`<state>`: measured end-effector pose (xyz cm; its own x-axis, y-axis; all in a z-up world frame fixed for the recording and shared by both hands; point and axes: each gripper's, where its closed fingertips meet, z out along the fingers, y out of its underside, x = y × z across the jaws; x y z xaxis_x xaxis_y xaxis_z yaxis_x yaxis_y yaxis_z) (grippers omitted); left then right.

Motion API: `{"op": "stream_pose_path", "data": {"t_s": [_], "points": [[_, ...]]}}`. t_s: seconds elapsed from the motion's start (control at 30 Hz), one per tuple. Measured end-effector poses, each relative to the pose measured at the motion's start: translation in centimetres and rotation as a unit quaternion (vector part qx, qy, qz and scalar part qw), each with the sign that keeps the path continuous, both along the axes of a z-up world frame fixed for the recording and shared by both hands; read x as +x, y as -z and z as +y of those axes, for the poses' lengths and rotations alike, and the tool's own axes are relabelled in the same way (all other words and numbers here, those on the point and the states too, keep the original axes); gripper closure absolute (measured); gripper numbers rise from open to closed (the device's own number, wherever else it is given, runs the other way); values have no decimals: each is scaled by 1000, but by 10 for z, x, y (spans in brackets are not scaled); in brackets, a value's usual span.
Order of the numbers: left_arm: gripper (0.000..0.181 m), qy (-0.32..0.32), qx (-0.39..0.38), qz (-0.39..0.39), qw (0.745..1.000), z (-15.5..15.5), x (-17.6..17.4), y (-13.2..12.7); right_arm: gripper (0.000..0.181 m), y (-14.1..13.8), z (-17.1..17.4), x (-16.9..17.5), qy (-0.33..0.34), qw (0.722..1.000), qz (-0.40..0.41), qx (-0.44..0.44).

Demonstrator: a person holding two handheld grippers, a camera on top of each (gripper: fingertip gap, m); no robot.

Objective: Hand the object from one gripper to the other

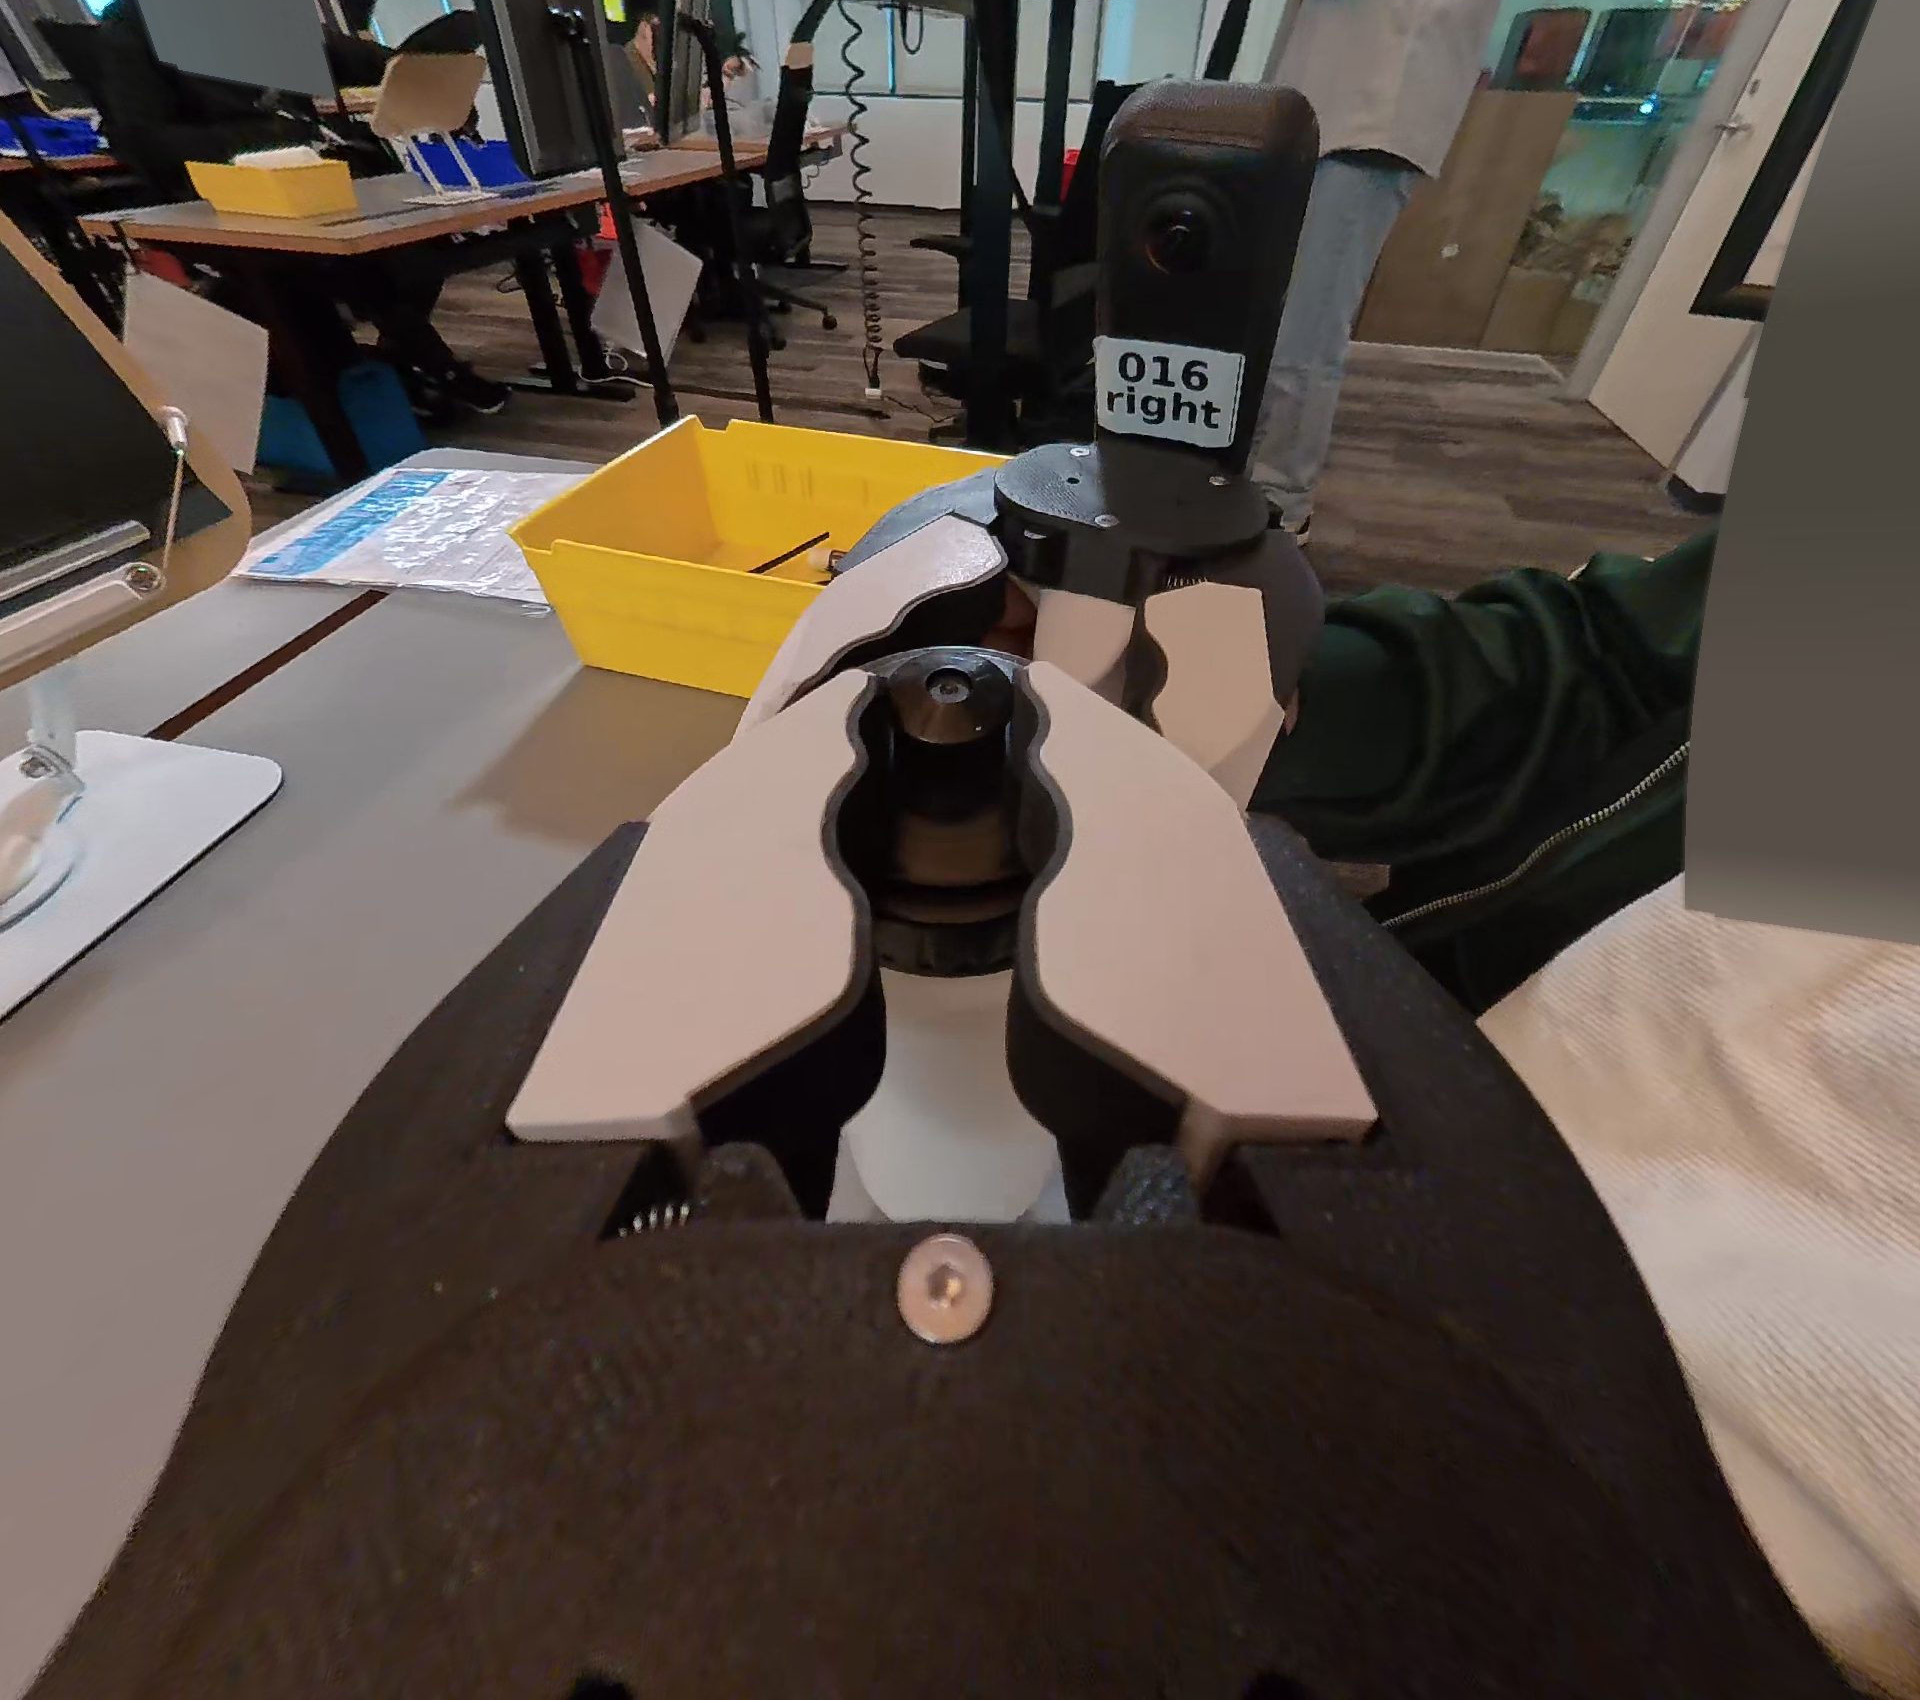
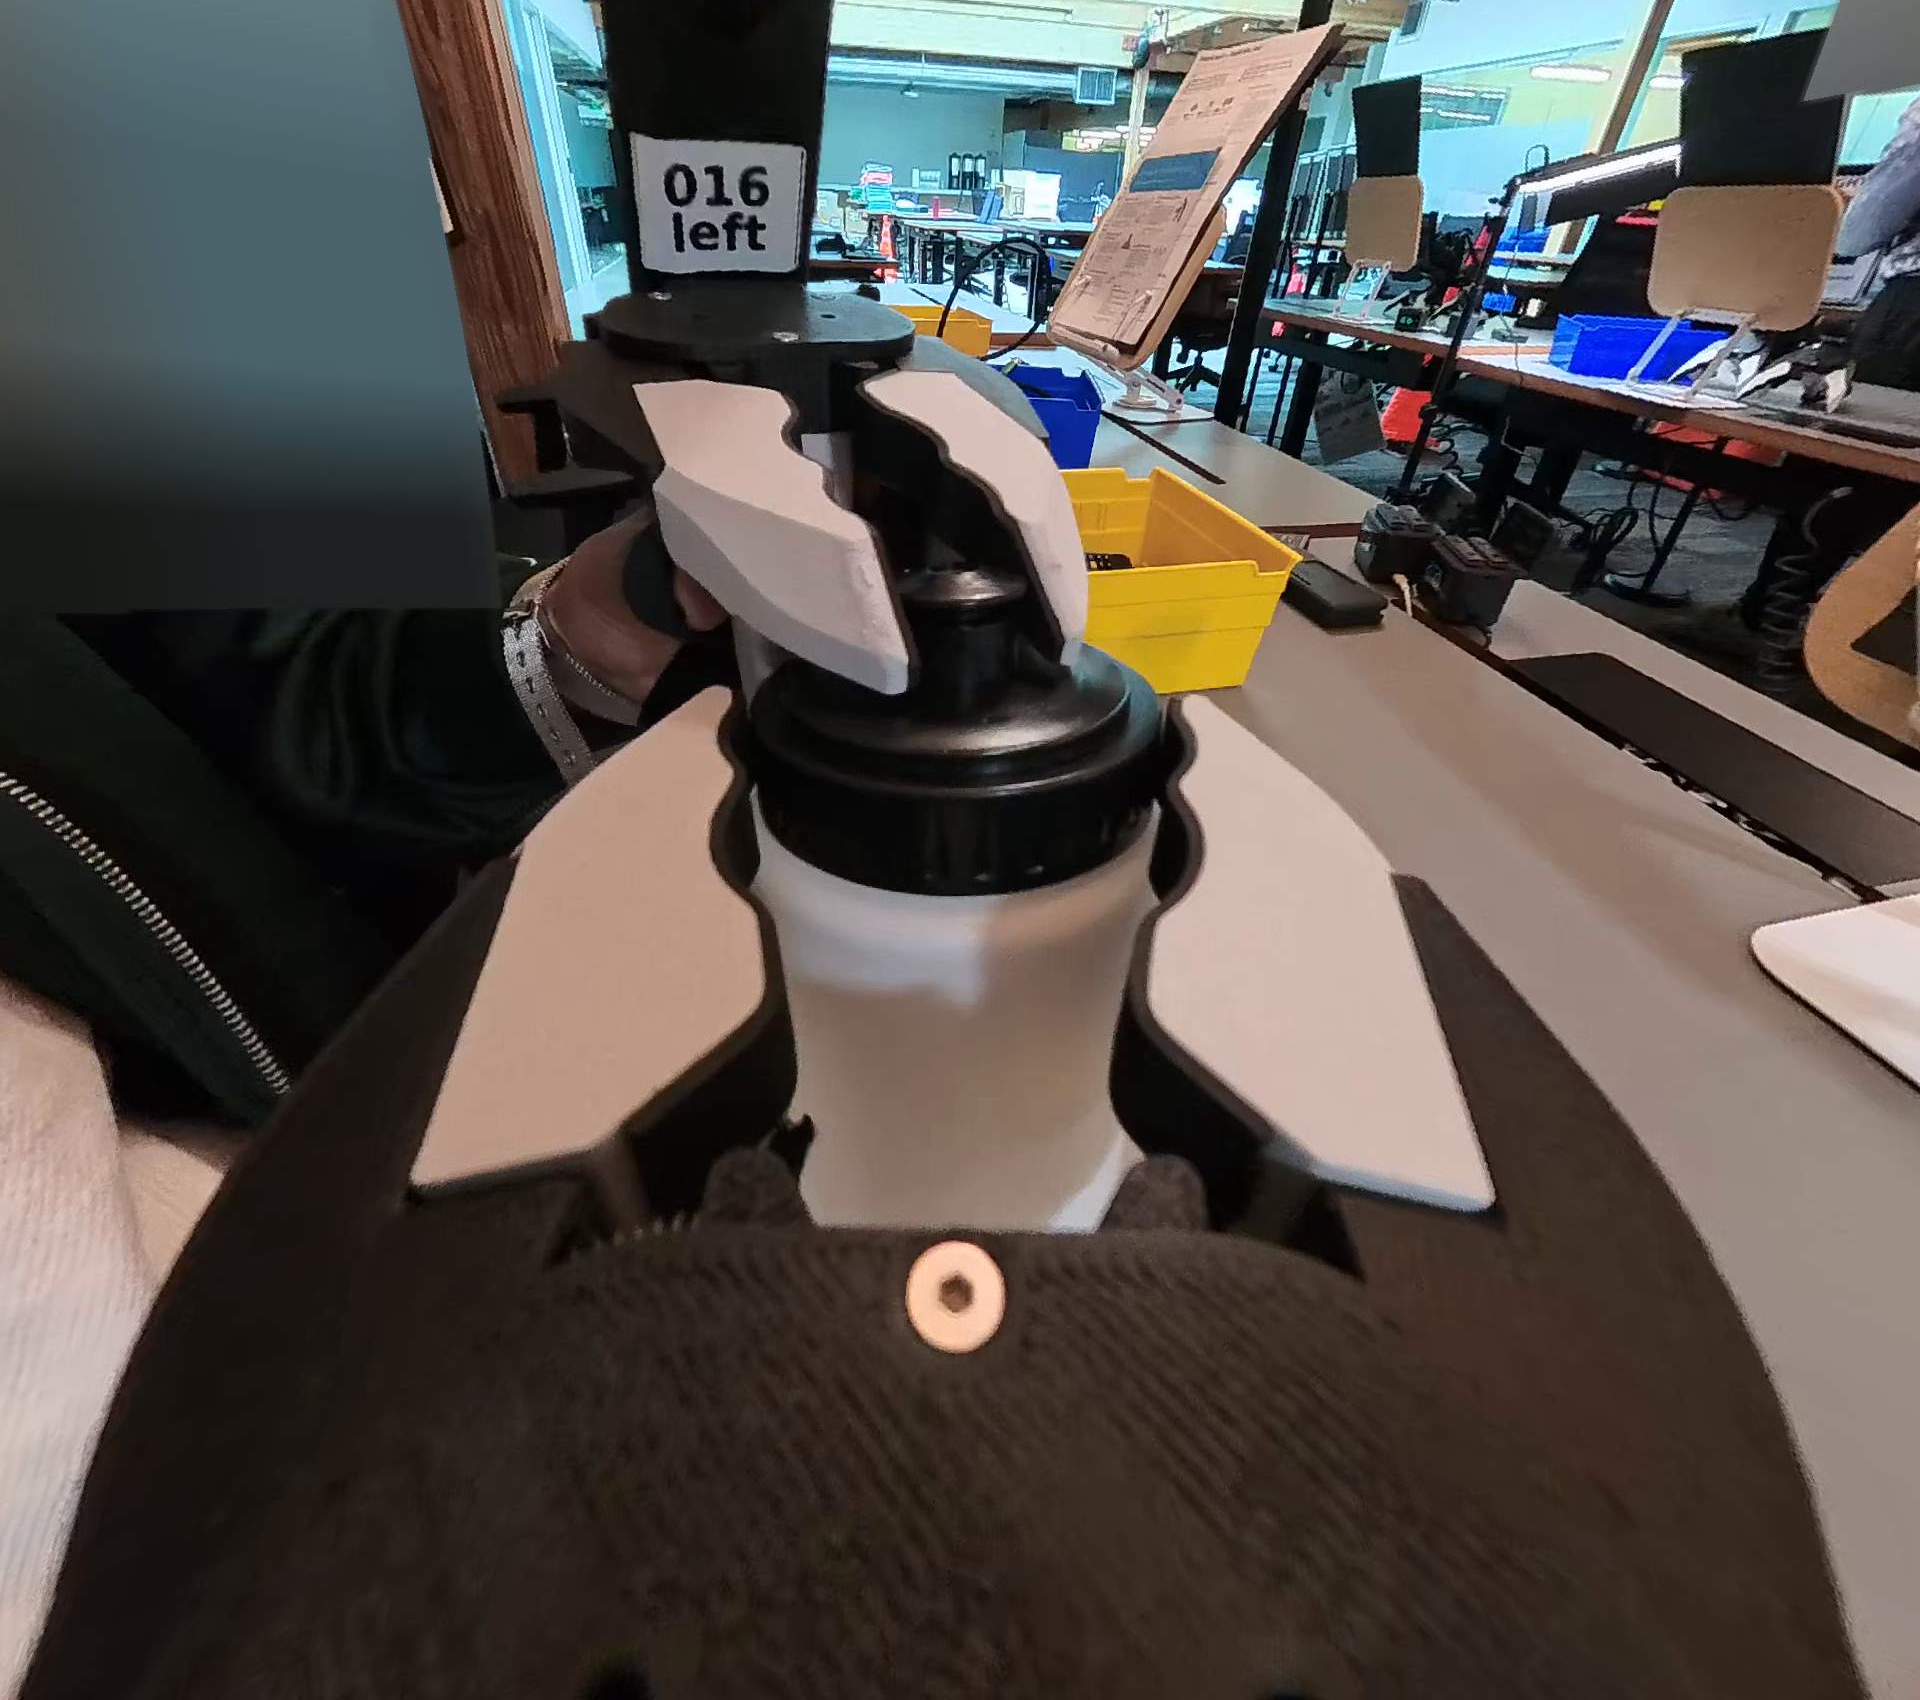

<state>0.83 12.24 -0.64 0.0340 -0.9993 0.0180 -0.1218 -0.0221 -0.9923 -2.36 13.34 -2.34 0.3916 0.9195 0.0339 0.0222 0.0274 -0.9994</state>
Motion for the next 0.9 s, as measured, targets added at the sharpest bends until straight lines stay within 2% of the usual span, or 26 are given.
{"op": "stream_pose_path", "data": {"t_s": [0.03,0.13,0.27,0.53,0.9], "points": [[157,-4,3,3,1000,1,0,0,104,0,0,0,-2,1000,2,1],[157,-24,21,12,999,6,-3,0,72,0,8,2,17,1000,3,6],[157,-36,19,18,999,13,-10,-1,58,-1,17,11,51,998,-8,29],[157,-50,9,21,998,23,-19,-4,57,-7,16,16,81,989,-56,110],[157,-62,-5,13,998,30,-26,-7,57,-3,21,20,88,989,-52,106]]}}
